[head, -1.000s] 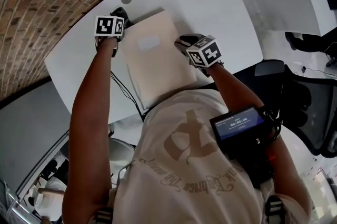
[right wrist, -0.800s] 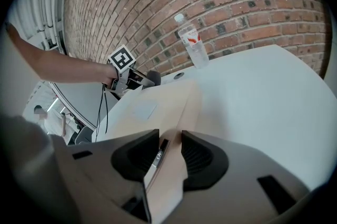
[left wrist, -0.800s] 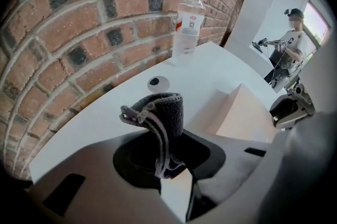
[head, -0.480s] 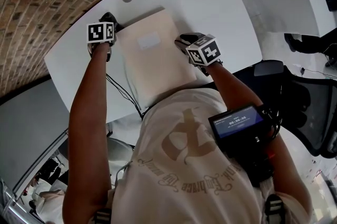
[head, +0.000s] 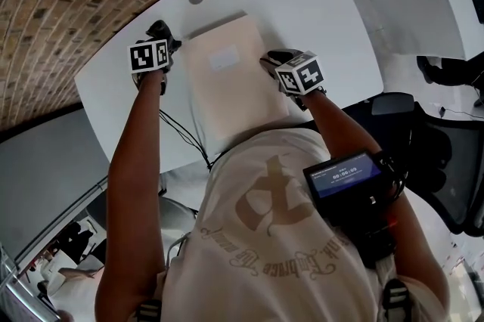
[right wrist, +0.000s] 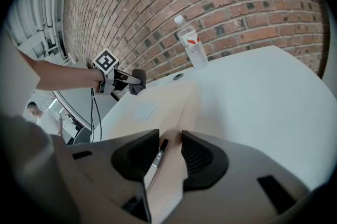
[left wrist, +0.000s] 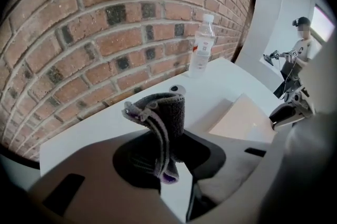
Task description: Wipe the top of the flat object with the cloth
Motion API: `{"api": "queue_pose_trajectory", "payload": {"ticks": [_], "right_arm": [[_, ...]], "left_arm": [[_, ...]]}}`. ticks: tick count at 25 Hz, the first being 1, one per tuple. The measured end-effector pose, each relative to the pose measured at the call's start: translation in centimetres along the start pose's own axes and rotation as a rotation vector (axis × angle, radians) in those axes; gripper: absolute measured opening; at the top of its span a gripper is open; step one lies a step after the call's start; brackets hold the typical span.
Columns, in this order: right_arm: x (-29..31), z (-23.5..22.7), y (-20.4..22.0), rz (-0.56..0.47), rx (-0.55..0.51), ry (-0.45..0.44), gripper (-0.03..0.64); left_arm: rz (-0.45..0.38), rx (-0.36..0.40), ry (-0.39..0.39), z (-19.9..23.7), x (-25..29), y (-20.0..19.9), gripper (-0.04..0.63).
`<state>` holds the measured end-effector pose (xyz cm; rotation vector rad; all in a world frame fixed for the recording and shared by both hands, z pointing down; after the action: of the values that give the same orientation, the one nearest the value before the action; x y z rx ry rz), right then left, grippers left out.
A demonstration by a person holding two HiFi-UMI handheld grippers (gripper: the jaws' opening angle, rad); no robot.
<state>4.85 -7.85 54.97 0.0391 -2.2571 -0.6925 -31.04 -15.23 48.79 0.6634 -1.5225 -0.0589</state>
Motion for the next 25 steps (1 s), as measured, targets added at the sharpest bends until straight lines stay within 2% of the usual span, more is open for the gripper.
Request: {"api": "queue_pose_trajectory", "payload": {"ticks": [4, 7, 11, 18, 22, 25], "right_arm": [[0.2, 0.0, -0.2, 0.001, -0.008, -0.006, 0.144], [0.3, -0.1, -0.3, -0.011, -0.009, -0.017, 0.144], [0.0, -0.2, 0.2, -0.016, 0.009, -0.027, 0.144], [0.2, -0.3, 0.0, -0.012, 0.002, -0.05, 0.144], [0.2, -0.4, -0.1, -0.012, -0.006, -0.064, 0.146], [0.2, -0.4, -0.1, -0.004, -0.031, -0.065, 0.146]], "left_arm": [[-0.034, 0.029, -0.031, -0.2, -1.7, -0.7, 0.106], [-0.075, 0.012, -0.001, -0.8, -3.0, -1.4, 0.106], [-0.118, -0.015, 0.16, -4.1, -3.2, -2.2, 0.106], [-0.149, -0.008, 0.443, -11.6, -2.1, -5.4, 0.106], [-0.155, -0.037, 0.538, -14.9, -1.1, -7.3, 0.106], [-0.158, -0.053, 0.572, -16.7, 0.0, -8.7, 0.106]]}}
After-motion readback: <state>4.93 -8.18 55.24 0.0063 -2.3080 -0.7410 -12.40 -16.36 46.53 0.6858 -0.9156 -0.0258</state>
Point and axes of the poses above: the fingertips, and each gripper's own axes: x forward along the fingers, z to its left, y out of its underside, the point moved 10 cm from there along -x, backward along the fingers, and after that the axes turned 8 degrees about x, right-handed, at the moved point
